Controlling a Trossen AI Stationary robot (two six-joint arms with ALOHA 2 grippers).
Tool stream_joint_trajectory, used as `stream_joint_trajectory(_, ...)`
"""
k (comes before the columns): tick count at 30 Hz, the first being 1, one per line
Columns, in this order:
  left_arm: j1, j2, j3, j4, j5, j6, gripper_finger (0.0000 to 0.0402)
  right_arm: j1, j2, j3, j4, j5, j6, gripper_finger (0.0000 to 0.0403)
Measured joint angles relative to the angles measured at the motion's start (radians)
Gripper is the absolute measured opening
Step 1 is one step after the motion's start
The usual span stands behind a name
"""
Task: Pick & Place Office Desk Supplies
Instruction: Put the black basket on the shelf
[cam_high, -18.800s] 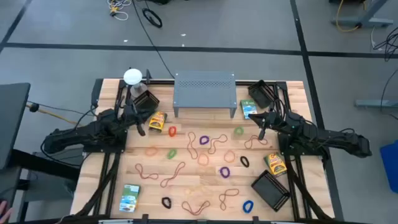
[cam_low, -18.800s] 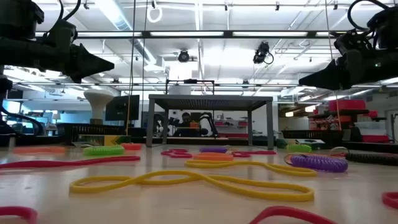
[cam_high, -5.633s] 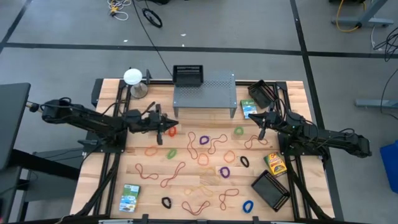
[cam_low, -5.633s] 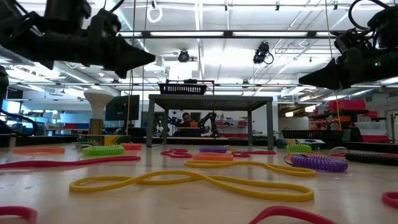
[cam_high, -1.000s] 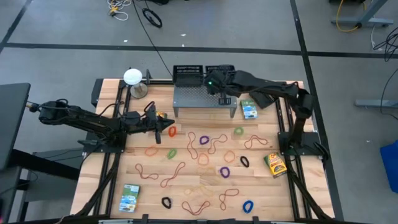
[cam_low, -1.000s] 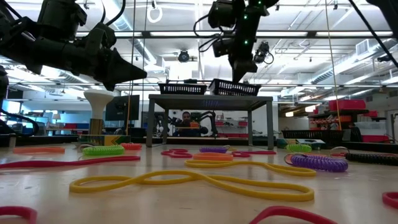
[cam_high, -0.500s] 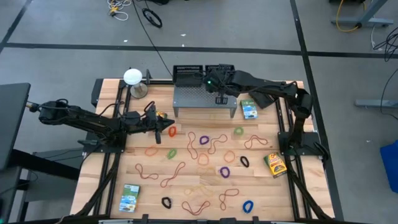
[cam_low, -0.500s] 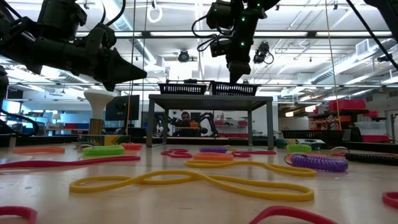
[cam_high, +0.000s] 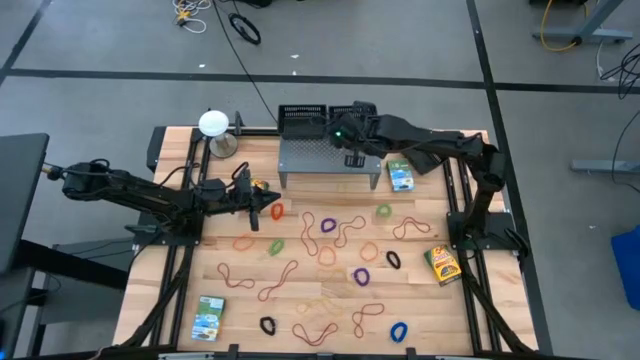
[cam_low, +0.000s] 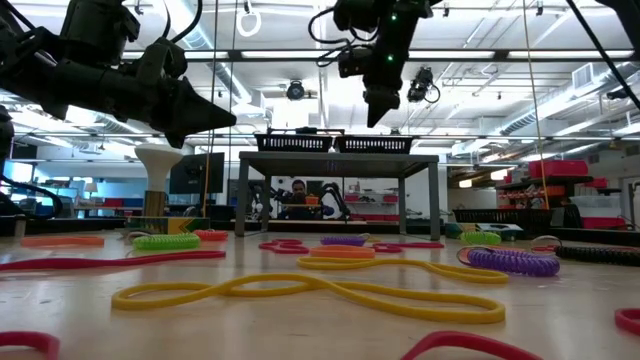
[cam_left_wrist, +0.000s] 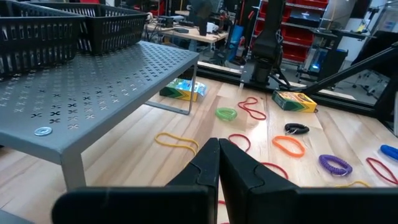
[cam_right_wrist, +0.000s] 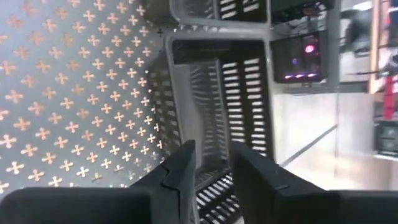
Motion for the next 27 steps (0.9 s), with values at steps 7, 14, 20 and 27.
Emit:
stream_joint_trajectory(7, 0.000, 0.000, 0.000, 0.000, 0.004, -0.002, 0.0011, -0.030, 0.001, 0.000, 0.010, -0.119, 0.025, 0.0114)
stream_joint_trajectory(14, 0.000, 0.000, 0.000, 0.000, 0.005, -0.008, 0.0011, -0.052, 0.002, 0.000, 0.034, -0.183, 0.013, 0.0114)
stream_joint_trajectory(20, 0.000, 0.000, 0.000, 0.000, 0.004, -0.016, 0.0011, -0.069, 0.002, 0.000, 0.068, -0.217, 0.000, 0.0114)
stream_joint_trajectory(27, 0.000, 0.000, 0.000, -0.002, 0.006, -0.023, 0.0011, -0.068, -0.130, 0.014, -0.127, -0.146, 0.082, 0.0063)
